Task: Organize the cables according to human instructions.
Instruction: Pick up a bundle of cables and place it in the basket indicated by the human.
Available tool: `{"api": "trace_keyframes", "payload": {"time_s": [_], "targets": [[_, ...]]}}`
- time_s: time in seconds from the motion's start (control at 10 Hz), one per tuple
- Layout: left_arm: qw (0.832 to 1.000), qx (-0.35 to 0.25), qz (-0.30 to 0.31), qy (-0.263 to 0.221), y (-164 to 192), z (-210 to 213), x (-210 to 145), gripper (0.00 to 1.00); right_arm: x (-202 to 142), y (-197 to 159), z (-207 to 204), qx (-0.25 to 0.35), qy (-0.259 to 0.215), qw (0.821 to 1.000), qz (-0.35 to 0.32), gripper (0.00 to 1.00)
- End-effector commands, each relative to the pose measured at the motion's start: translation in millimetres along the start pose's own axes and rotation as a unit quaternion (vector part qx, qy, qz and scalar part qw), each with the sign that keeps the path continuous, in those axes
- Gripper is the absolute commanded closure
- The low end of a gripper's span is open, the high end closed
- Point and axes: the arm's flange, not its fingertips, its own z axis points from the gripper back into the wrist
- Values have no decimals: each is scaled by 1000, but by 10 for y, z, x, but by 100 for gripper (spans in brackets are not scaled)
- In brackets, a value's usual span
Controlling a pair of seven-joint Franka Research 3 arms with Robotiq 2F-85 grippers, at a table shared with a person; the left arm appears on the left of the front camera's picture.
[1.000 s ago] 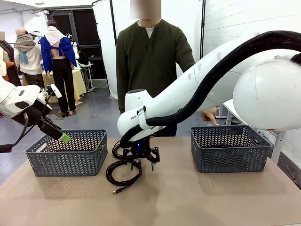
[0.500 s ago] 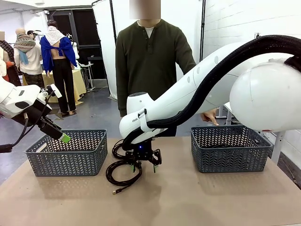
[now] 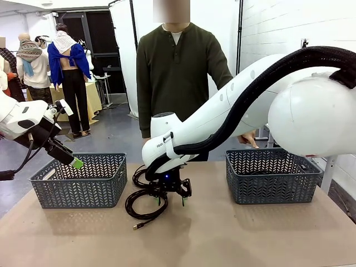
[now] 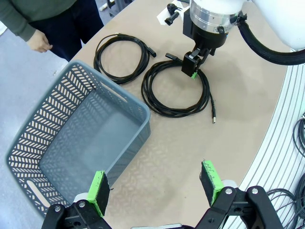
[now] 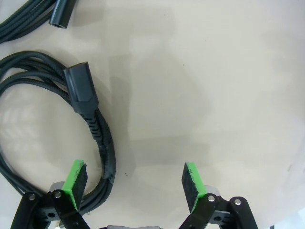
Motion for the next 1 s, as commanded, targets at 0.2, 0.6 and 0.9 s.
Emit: {"api": "trace_keyframes", "payload": {"time_s": [0.2,0.6,0.9], "targets": [[1000,-3,5,-6,25,-11,-7,0,26,1,-87,-20,-32,999,-15,13],[1000,-3,5,-6,25,-11,-7,0,78,15,-123,-9,-24,1000,-17,85],[1000,-3,5,-6,25,-11,-7,0,134,-33,-113,14,-7,1000,-13,100]]}}
